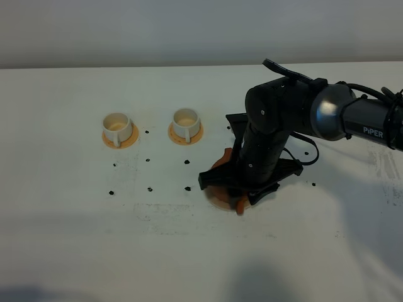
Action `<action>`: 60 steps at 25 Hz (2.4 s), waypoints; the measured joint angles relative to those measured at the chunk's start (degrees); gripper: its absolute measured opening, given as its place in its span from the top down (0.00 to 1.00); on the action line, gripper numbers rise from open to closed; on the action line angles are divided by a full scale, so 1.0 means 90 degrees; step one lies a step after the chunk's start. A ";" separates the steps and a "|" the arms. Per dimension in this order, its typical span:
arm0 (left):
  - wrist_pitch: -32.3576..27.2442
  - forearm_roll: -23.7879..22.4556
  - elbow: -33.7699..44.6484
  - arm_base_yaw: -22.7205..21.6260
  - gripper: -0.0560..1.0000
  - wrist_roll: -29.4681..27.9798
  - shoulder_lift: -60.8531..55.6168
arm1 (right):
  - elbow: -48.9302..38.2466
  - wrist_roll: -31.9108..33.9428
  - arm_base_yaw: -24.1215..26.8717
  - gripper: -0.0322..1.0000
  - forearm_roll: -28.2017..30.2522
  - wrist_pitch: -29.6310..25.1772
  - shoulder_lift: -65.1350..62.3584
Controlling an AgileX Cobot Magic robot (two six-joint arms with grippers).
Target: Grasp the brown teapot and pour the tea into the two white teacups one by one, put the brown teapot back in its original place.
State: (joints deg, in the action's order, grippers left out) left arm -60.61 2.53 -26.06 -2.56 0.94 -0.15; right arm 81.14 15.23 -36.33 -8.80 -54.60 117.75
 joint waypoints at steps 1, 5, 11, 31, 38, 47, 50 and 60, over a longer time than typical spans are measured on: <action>0.0000 0.0000 0.0000 0.0000 0.65 0.0000 0.0000 | 0.0000 -0.0093 0.0001 0.75 -0.0011 -0.0016 0.0000; 0.0000 0.0000 0.0000 0.0000 0.65 0.0006 0.0000 | -0.0006 -0.0597 0.0001 0.86 -0.0075 -0.0023 0.0000; 0.0000 0.0000 0.0000 0.0000 0.65 0.0006 0.0000 | -0.0006 -0.0739 0.0001 0.86 -0.0095 -0.0023 0.0000; 0.0000 0.0000 0.0000 0.0000 0.65 0.0006 0.0000 | -0.0006 -0.0799 0.0007 0.86 0.0175 0.0125 -0.0178; 0.0000 0.0000 0.0000 0.0000 0.65 0.0006 0.0000 | -0.0006 -0.0799 0.0007 0.86 0.0246 0.0177 -0.0181; 0.0000 0.0000 0.0000 0.0000 0.65 -0.0001 0.0000 | -0.0006 -0.0775 0.0007 0.86 0.0483 0.0268 -0.0432; 0.0000 0.0000 0.0000 0.0000 0.65 -0.0001 0.0000 | -0.0006 -0.0751 0.0007 0.86 0.0548 0.0282 -0.0516; 0.0000 0.0000 0.0000 0.0000 0.65 -0.0001 0.0000 | 0.0014 -0.0783 0.0007 0.86 0.0718 0.0636 -0.0517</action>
State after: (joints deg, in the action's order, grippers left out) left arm -60.61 2.53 -26.06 -2.56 0.93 -0.15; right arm 81.26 8.19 -36.27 -2.34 -48.87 113.09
